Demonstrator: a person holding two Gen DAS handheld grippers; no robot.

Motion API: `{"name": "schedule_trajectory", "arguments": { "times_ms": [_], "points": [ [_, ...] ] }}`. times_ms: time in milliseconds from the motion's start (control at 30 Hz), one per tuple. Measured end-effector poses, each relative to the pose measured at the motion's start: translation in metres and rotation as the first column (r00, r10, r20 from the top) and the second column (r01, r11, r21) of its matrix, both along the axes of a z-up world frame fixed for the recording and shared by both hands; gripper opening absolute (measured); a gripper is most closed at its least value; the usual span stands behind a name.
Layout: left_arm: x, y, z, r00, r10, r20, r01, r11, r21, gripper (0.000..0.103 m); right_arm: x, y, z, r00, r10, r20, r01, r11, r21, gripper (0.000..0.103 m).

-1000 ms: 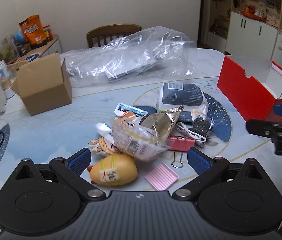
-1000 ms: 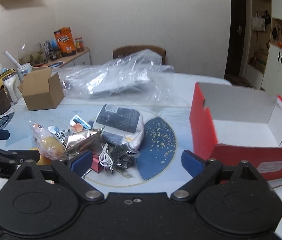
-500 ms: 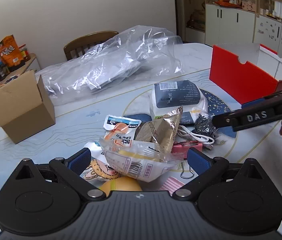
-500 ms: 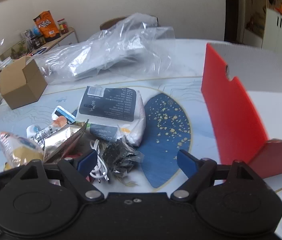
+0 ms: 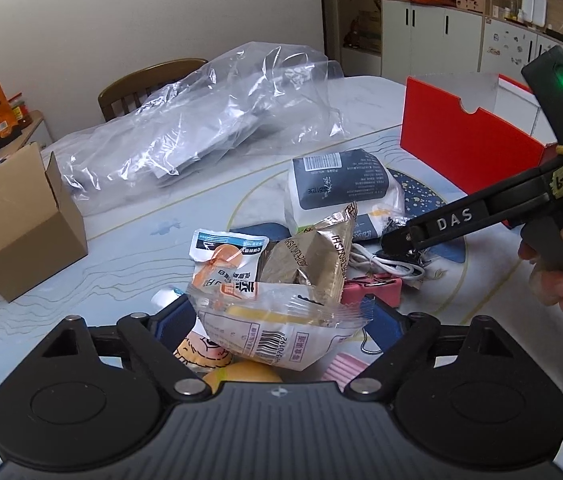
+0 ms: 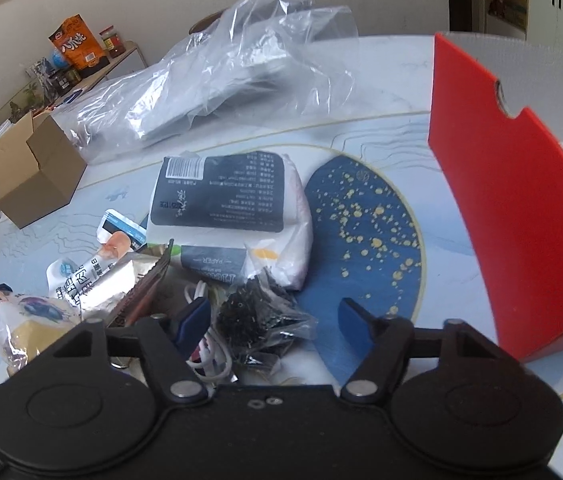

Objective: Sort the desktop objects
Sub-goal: 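Grasp the bagged black cable with the right tool while the left tool grasps the pink-printed snack packet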

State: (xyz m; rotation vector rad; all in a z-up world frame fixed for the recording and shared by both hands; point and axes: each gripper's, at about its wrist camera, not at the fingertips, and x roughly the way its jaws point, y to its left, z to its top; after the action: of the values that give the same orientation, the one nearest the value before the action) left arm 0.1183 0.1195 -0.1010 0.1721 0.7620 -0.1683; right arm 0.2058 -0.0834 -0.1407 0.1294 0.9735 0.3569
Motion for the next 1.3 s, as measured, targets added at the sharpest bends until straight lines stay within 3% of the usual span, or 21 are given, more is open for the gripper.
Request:
{"name": "schedule_trajectory", "arguments": {
  "times_ms": [600,1000,1300],
  "points": [
    [0.009,0.005,0.007,0.998,-0.062,0.004,0.062,0.997,-0.039,0.067,-0.003,0.004,0.017,0.999,-0.034,-0.012,0.034,0.999,-0.016,0.026],
    [0.008,0.003,0.021,1.000,0.016,-0.007,-0.016,0.997,-0.069,0.059,-0.016,-0.017,0.044,0.999,0.019,0.046,-0.016,0.999,-0.052,0.020],
    [0.001,-0.009,0.050,0.995,0.097,0.024,-0.094,0.991,-0.091,0.057,-0.023,-0.047,0.077,0.993,0.077,0.087,-0.077,0.997,0.002,0.019]
  ]
}}
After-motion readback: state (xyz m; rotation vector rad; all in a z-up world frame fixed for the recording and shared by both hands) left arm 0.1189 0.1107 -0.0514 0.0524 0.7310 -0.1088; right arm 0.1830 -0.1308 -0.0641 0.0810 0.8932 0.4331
